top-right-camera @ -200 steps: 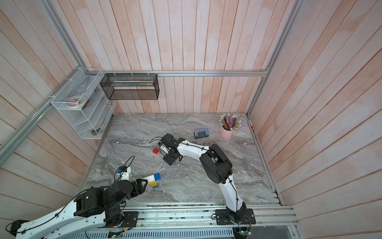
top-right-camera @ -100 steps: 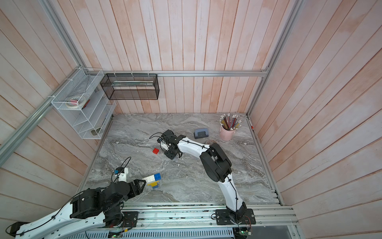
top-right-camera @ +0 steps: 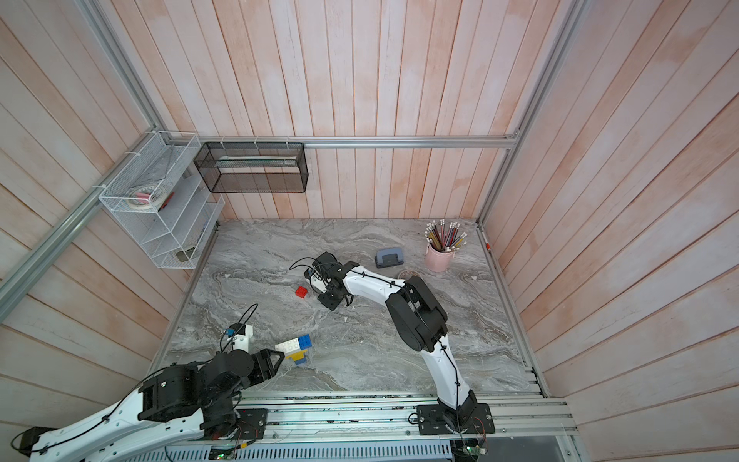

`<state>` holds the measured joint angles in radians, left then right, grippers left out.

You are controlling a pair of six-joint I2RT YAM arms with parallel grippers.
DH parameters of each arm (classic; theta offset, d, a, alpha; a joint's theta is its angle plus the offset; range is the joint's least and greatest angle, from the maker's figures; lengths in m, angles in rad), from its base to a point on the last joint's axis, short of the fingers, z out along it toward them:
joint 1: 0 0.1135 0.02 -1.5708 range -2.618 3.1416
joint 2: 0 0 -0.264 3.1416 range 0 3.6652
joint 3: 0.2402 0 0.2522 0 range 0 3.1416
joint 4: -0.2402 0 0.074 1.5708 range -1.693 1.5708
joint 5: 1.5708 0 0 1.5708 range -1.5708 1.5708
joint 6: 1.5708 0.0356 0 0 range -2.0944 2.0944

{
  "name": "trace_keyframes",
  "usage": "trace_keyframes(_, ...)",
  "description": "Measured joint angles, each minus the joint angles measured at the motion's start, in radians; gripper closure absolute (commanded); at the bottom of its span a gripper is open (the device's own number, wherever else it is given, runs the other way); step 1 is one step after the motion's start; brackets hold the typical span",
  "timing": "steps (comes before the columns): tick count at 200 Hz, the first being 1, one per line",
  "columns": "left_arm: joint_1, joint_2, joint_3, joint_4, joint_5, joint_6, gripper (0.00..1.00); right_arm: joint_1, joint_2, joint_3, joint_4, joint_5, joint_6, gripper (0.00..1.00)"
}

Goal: Assemble a spoon with lego
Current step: Pick up the lego brick from the center of the board.

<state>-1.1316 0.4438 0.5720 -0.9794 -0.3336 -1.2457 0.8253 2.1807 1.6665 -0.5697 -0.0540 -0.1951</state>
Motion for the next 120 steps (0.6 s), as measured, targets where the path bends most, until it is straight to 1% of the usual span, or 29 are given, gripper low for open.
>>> trace_keyframes(21,0.000,0.000,-0.002,0.003,0.024,0.006,0.47,-0.003,0.000,-0.003,-0.003,-0.003,0.000,0.64)
trace_keyframes(50,-0.002,0.006,-0.020,0.008,0.056,0.006,0.52,-0.005,0.000,-0.003,-0.002,-0.007,-0.001,0.67)
trace_keyframes(79,-0.002,0.035,-0.034,0.015,0.072,0.008,0.54,-0.006,0.001,-0.003,-0.002,-0.008,-0.001,0.68)
trace_keyframes(106,-0.002,0.082,-0.058,0.063,0.084,0.014,0.54,-0.006,0.001,-0.005,-0.002,-0.008,-0.001,0.70)
trace_keyframes(120,-0.002,0.105,-0.070,0.087,0.089,0.016,0.56,-0.006,0.001,-0.007,0.002,-0.008,0.000,0.70)
